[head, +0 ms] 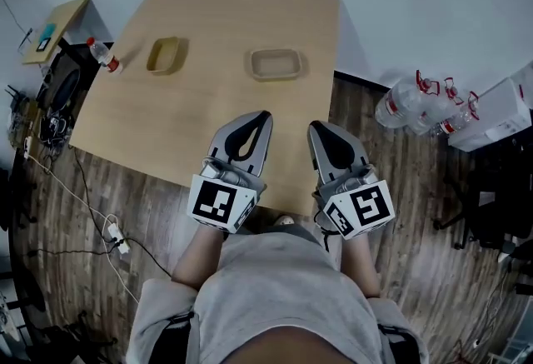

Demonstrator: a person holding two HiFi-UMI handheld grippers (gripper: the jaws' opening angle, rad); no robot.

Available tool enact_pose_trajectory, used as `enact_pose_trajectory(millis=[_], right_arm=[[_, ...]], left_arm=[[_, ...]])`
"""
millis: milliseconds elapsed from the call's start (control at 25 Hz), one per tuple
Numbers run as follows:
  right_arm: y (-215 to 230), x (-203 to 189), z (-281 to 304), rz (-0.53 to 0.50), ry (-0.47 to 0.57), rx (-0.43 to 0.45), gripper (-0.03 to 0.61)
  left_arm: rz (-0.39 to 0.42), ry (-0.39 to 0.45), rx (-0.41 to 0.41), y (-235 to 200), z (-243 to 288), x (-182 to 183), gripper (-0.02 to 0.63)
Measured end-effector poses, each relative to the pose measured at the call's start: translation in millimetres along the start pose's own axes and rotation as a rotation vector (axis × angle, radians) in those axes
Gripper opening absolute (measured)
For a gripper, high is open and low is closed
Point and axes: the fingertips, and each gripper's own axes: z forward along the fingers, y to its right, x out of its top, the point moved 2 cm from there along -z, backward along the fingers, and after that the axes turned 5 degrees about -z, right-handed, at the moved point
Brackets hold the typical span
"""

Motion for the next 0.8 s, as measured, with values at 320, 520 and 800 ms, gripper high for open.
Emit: enact_pose_trajectory(millis=[320, 520, 800], right_arm=[[13, -9, -10, 0.023, 0.000, 0.057, 0.015], [17, -13, -3, 0.039, -0.007, 0.081, 0.015], [21, -19, 22, 0.044, -0.026, 0.092, 0.015]], left_arm=[[0.006, -0.009, 0.061, 16, 2, -5, 0.015], [0.003, -0.030, 0.094, 11, 3, -11, 0.015], [-0.006, -0.043, 0.116, -15, 9, -15, 0.015]])
